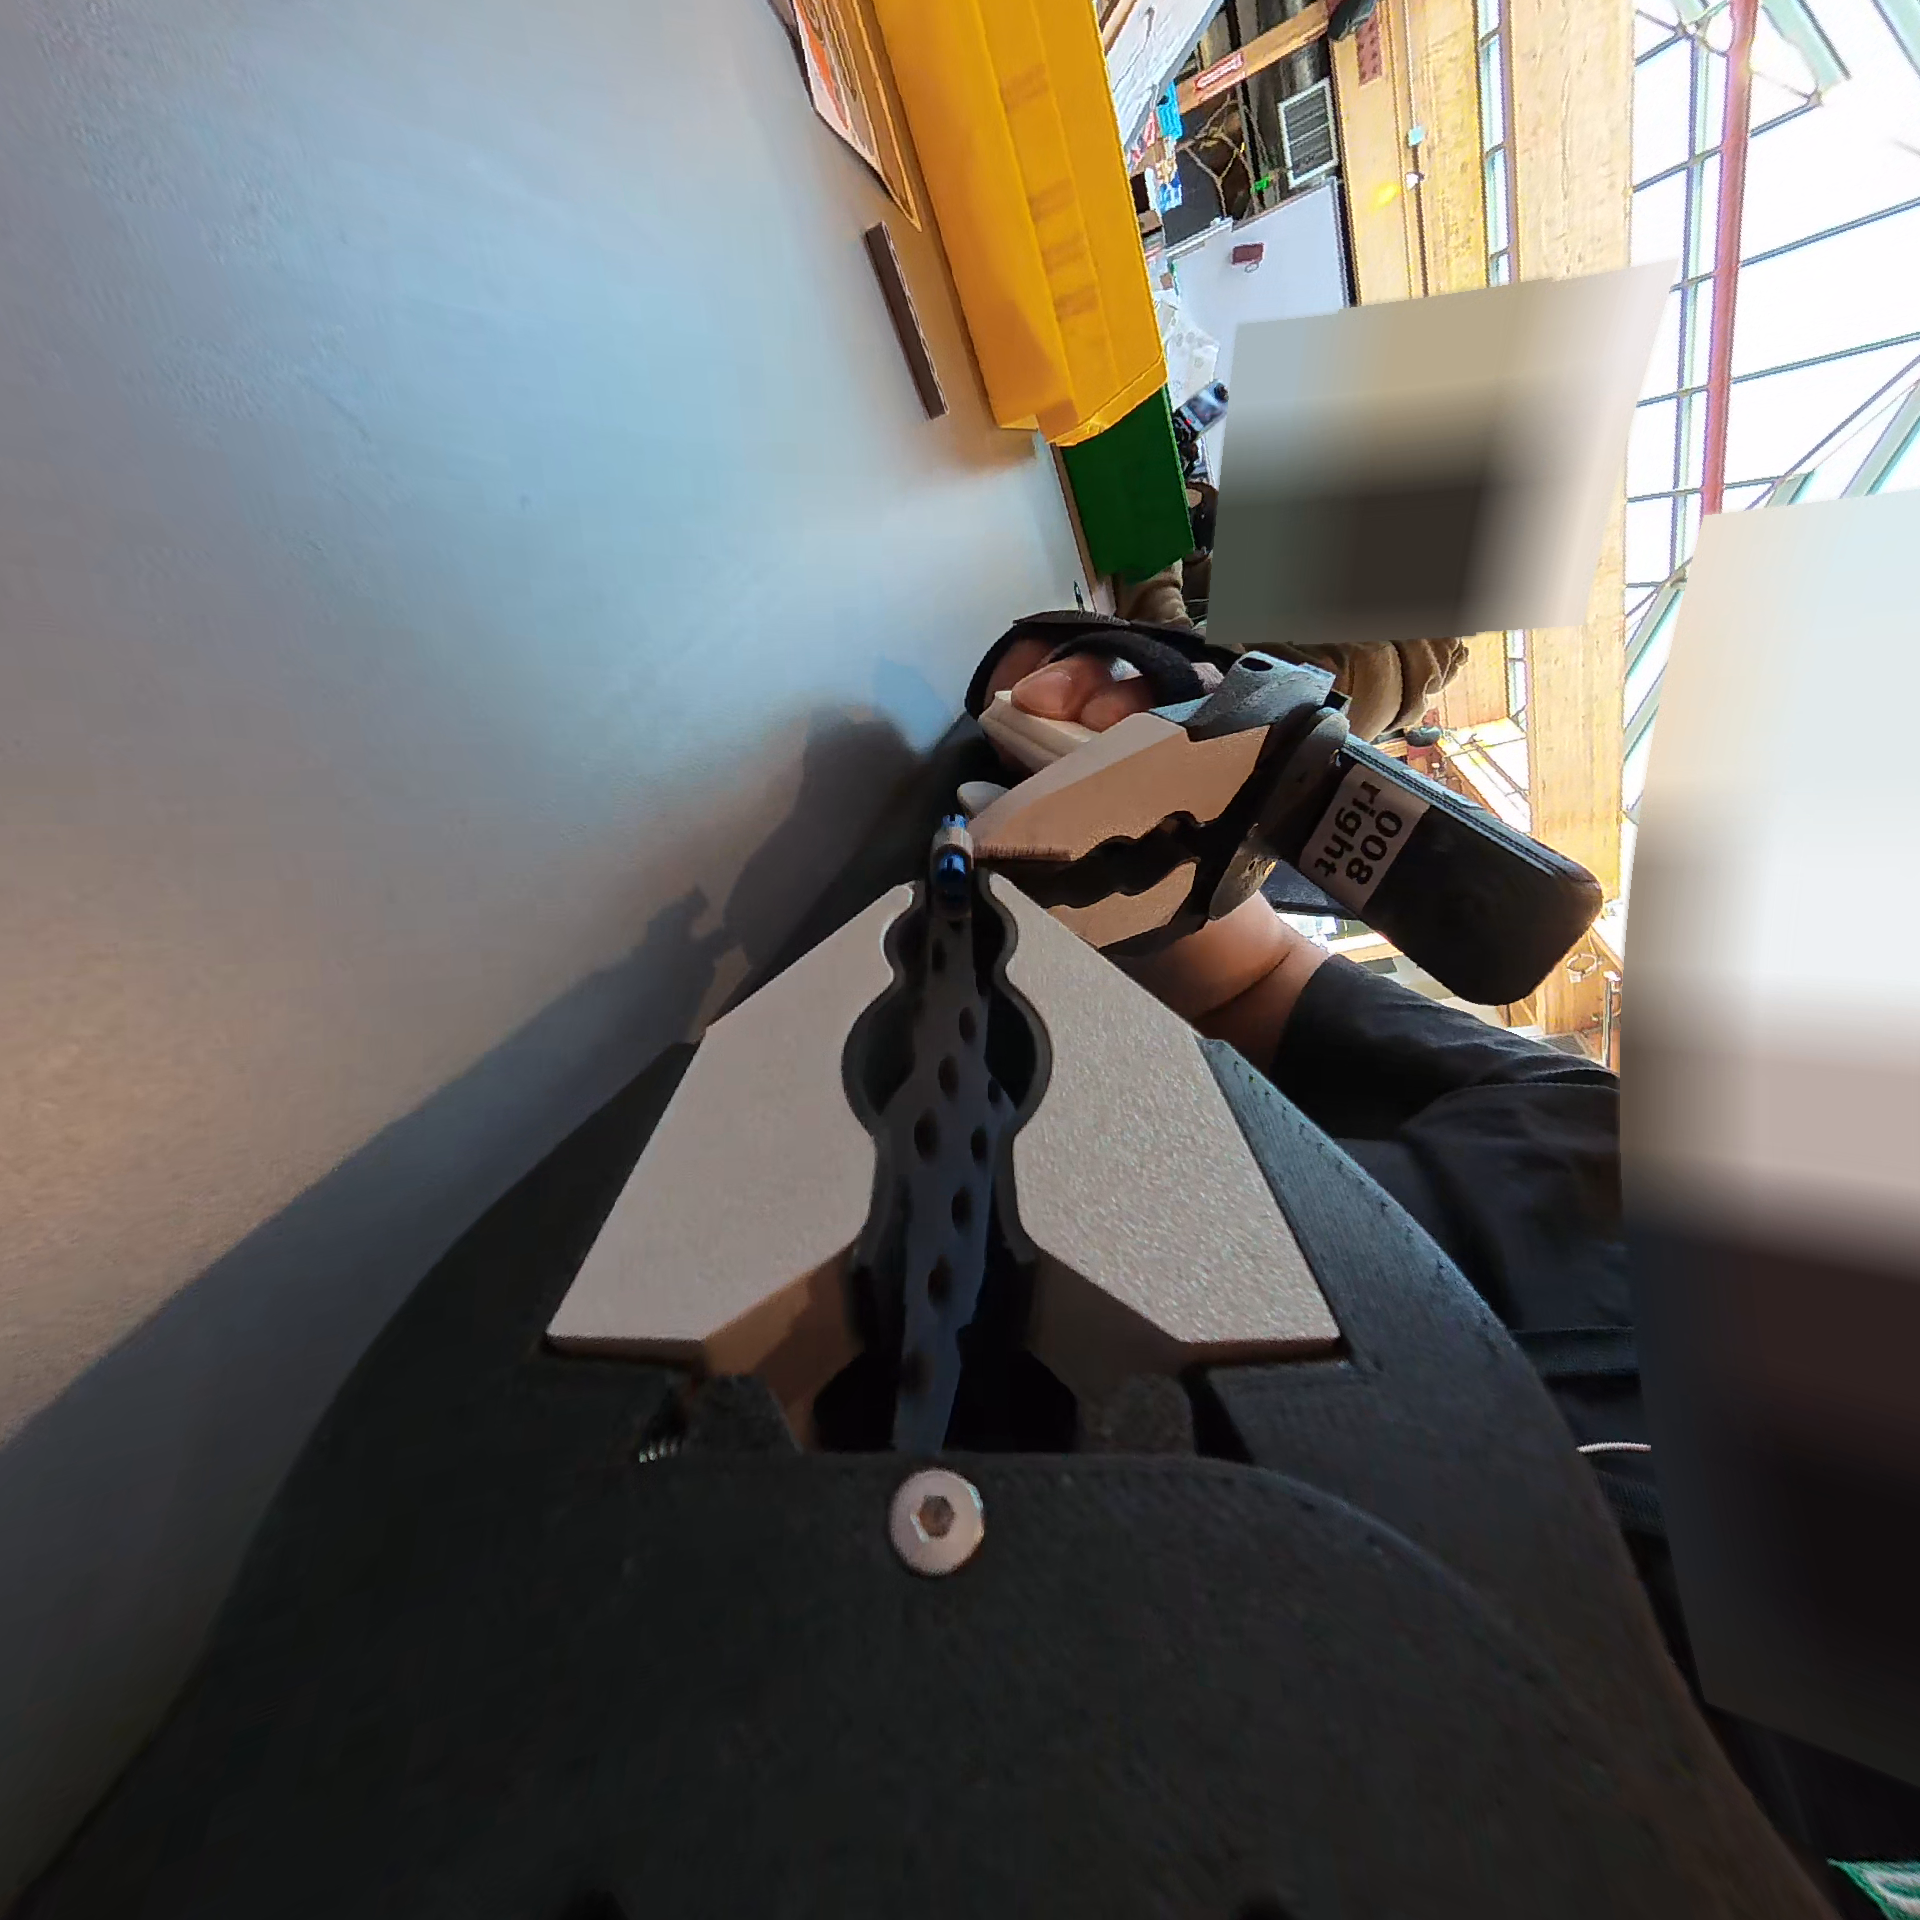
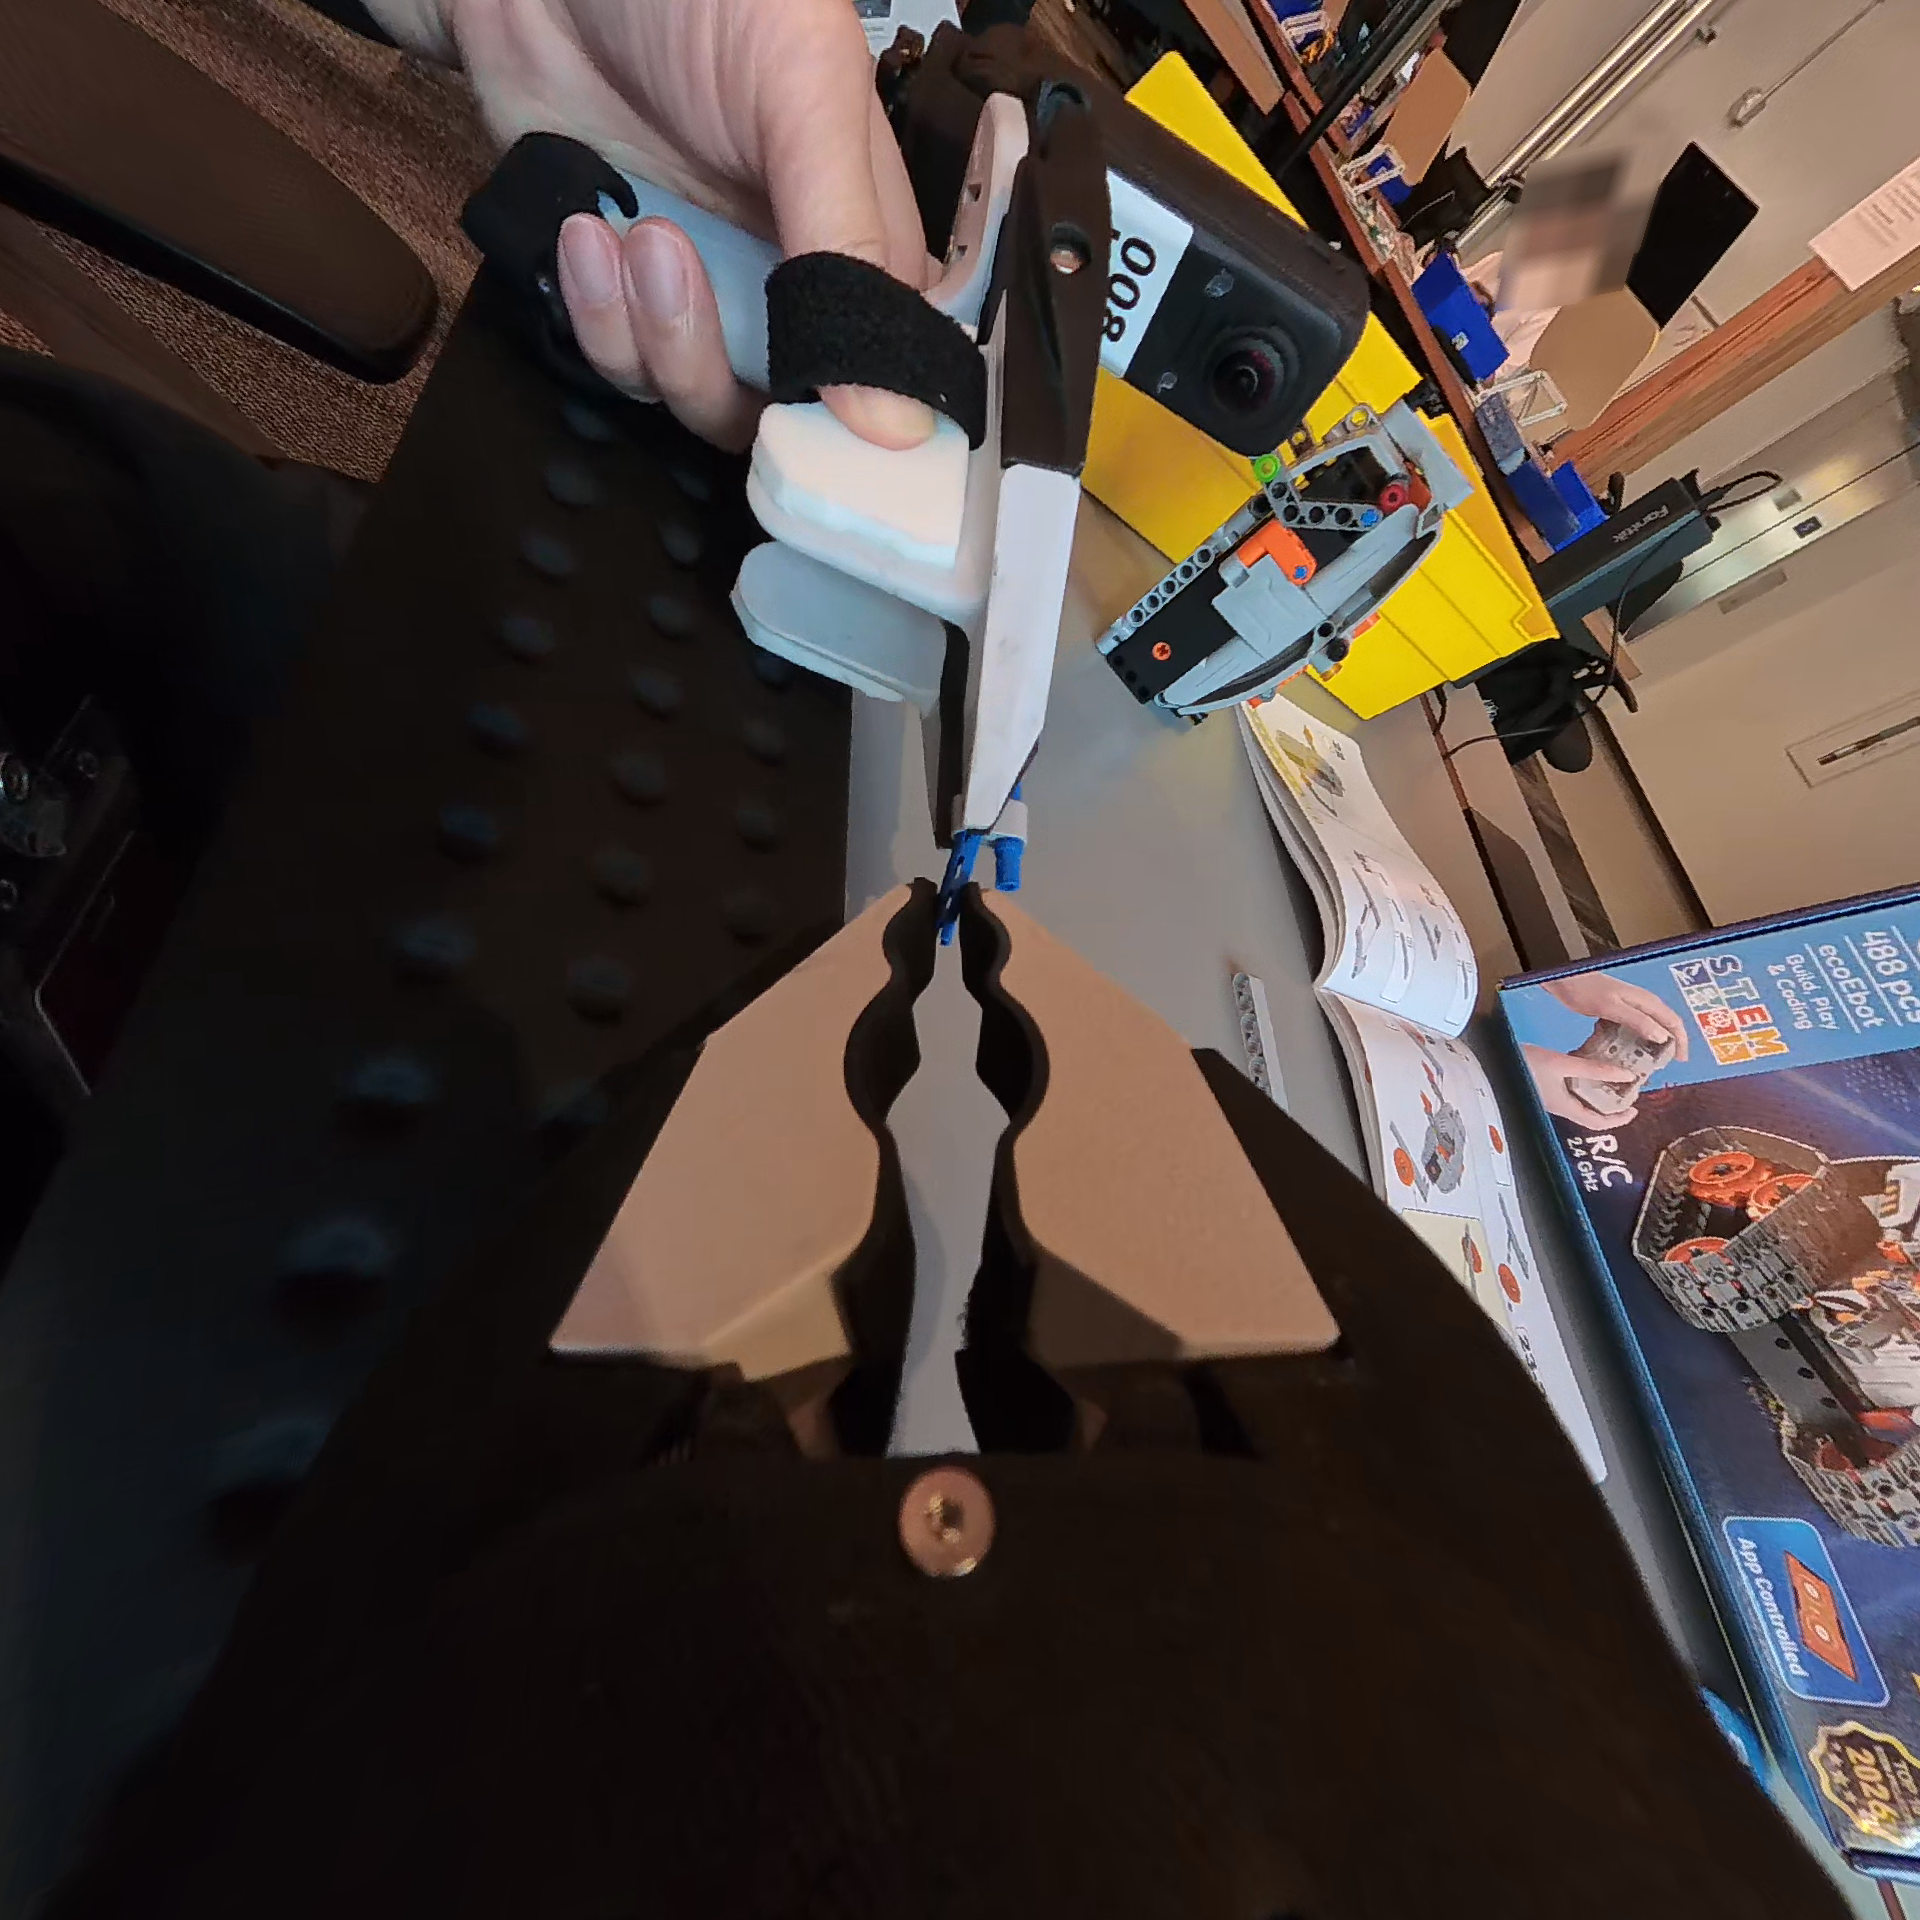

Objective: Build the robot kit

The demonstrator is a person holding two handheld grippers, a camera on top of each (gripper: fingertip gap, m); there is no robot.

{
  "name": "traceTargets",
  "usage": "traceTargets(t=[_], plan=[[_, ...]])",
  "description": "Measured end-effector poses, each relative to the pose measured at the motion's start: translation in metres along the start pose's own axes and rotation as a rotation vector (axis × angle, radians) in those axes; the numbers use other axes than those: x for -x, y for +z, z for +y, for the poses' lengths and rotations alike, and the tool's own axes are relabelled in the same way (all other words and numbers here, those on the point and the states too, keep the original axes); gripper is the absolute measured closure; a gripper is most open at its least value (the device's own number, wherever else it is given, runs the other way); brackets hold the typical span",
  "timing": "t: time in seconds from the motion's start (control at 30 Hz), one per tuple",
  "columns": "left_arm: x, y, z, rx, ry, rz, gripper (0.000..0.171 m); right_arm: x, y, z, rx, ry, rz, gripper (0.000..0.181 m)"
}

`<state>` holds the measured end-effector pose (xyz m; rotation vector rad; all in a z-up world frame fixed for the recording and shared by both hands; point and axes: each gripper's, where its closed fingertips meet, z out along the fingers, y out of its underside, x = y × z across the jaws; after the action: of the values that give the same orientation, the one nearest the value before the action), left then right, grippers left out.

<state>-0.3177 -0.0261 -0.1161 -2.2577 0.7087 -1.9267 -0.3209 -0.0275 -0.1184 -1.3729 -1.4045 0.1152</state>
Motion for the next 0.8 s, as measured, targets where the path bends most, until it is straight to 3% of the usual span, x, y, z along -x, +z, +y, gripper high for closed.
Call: traceTargets(t=[0.47,0.57,0.63,0.8], plan=[[0.002,0.001,0.007,0.069,0.015,-0.013,0.166,0.004,-0.002,0.001,-0.016,-0.105,-0.027,0.178],[0.004,0.005,0.01,0.104,0.042,-0.047,0.166,0.005,-0.002,-0.007,-0.064,-0.061,-0.048,0.181],[0.006,0.007,0.009,0.096,0.04,-0.066,0.166,0.007,0.001,-0.004,-0.039,-0.111,-0.035,0.181],[0.002,0.003,0.003,0.043,0.009,-0.019,0.166,0.003,0.0,0.006,0.005,-0.028,-0.043,0.181]])
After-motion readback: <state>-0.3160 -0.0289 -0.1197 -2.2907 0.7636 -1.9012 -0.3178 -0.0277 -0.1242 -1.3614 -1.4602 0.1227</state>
